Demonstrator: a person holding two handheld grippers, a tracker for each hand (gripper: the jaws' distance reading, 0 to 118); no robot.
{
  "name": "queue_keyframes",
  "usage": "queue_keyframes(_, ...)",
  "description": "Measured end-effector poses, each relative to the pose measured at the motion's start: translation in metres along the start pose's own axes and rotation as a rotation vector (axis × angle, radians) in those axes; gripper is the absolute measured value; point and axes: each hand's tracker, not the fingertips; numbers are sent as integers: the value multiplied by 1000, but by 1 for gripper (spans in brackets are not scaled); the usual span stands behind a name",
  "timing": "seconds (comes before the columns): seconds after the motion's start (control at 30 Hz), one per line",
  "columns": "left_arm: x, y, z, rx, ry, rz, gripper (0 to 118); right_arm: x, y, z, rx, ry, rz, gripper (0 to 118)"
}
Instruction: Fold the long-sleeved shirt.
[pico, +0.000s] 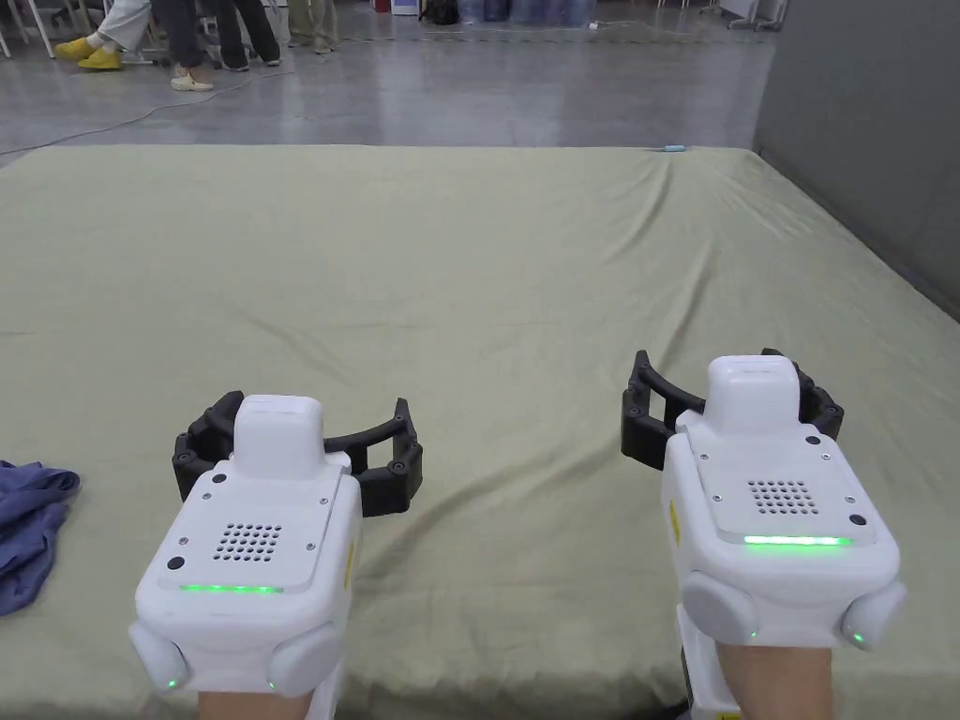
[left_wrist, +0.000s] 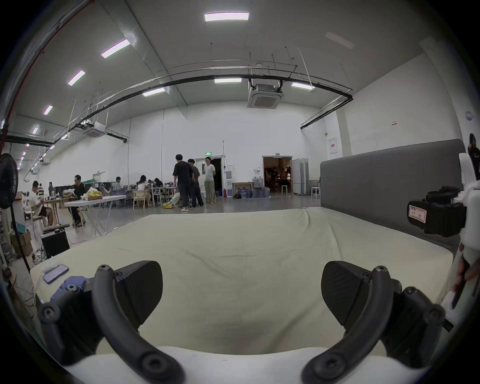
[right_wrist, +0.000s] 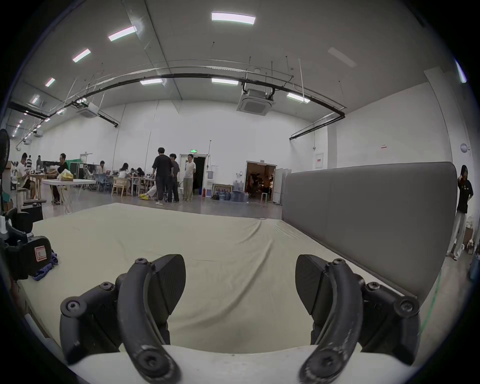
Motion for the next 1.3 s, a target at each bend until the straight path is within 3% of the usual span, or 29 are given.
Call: queue_keyframes(1.3,4,8,0,17,4,-10,117,-1,3,2,-13,-12,-8,89)
